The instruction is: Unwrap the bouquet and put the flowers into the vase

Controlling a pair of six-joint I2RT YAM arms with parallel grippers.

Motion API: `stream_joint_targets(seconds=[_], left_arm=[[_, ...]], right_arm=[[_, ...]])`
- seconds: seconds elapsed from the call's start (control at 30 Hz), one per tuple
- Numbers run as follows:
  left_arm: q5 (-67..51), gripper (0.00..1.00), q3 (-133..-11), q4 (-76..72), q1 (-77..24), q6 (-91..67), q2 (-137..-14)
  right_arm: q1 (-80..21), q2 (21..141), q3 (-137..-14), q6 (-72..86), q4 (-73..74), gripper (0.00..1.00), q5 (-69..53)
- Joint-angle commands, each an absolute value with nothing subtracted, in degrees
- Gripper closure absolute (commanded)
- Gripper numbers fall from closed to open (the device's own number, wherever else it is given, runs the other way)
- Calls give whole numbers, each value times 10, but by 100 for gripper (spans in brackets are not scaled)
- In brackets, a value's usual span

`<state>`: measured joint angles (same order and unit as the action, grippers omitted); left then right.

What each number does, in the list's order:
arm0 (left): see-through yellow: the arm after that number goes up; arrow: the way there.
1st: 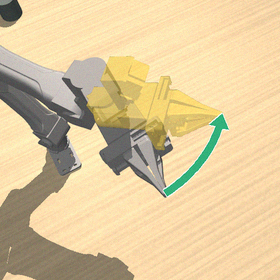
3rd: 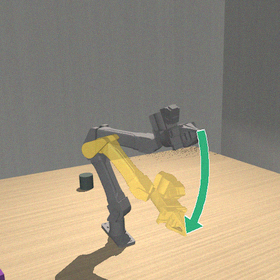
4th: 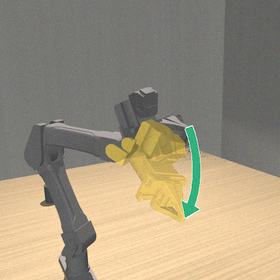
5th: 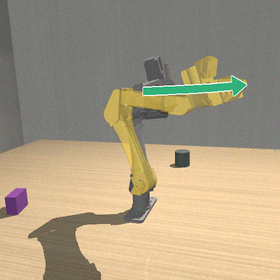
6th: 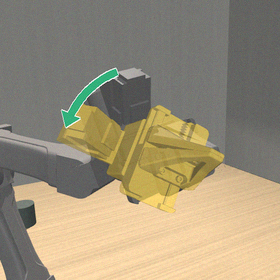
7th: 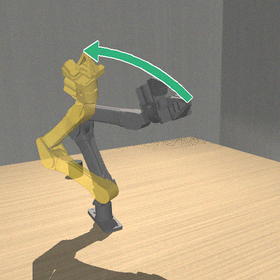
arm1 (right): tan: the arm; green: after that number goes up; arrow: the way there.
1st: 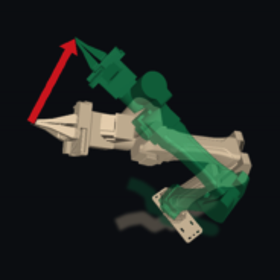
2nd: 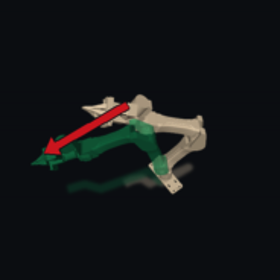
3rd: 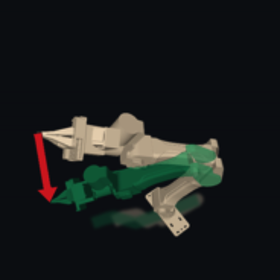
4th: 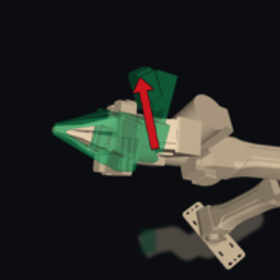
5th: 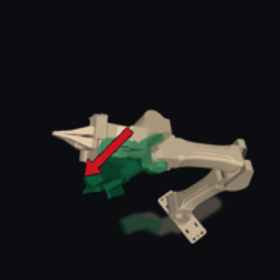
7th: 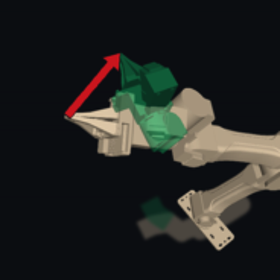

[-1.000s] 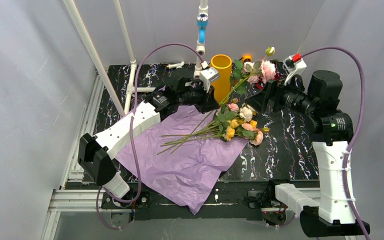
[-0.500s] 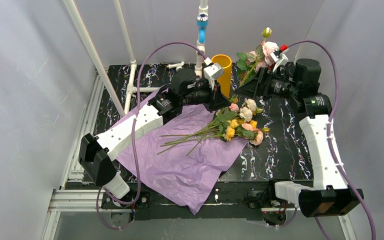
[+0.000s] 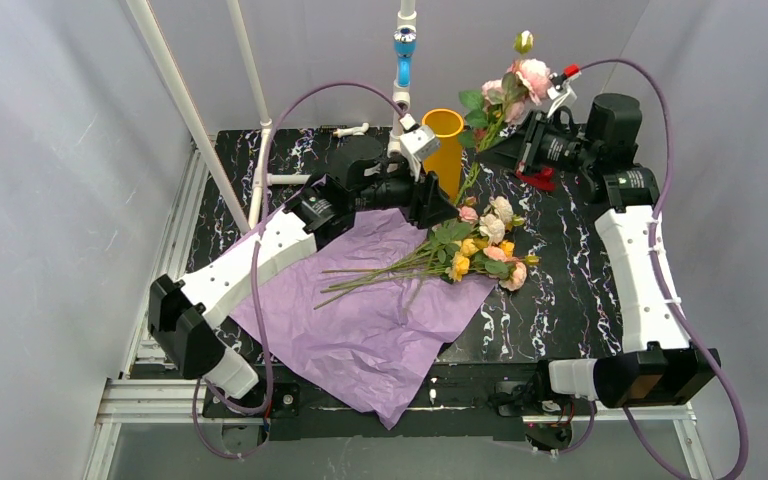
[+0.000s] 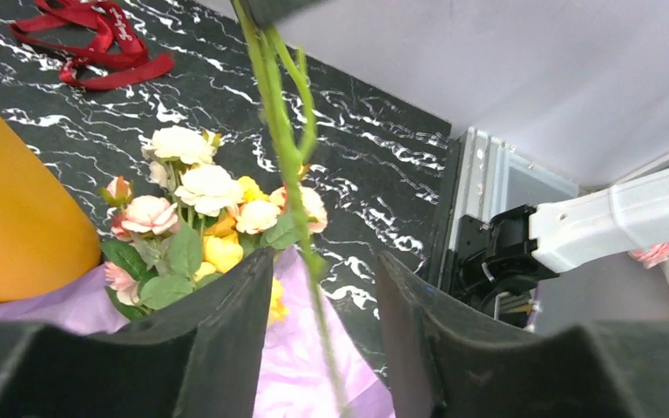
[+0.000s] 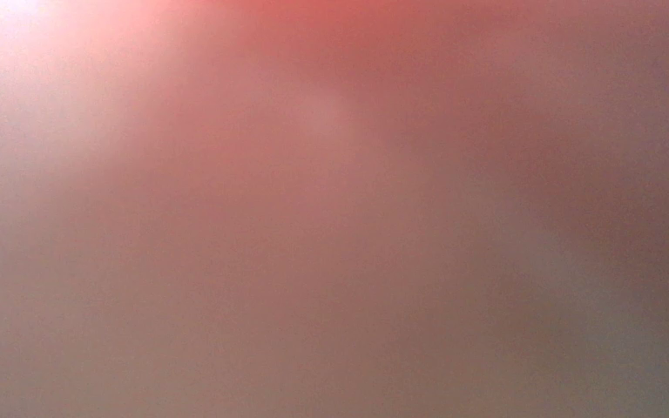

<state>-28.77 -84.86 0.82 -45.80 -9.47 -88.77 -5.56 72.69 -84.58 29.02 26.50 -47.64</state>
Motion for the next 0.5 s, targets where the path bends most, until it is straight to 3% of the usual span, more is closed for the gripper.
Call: stream_joint_targets(seconds=[0.0,0.07,0.1,0.47], left_arm=[[-304,37,-839,61,-423,-89,-819],[-294,6,-835,92,-397,-78,-800],[-287,2,-835,111,-384,-67,-791],[-237,2,-773,218,-302,-17,-704]], right_arm=[[-34,756,-929,299,196,99,-450],[-24,775,-981,286,187,99,-433],[-20,783,-1005,274,186,99,-422],[-8,913,-1328,205,181,99,-296]])
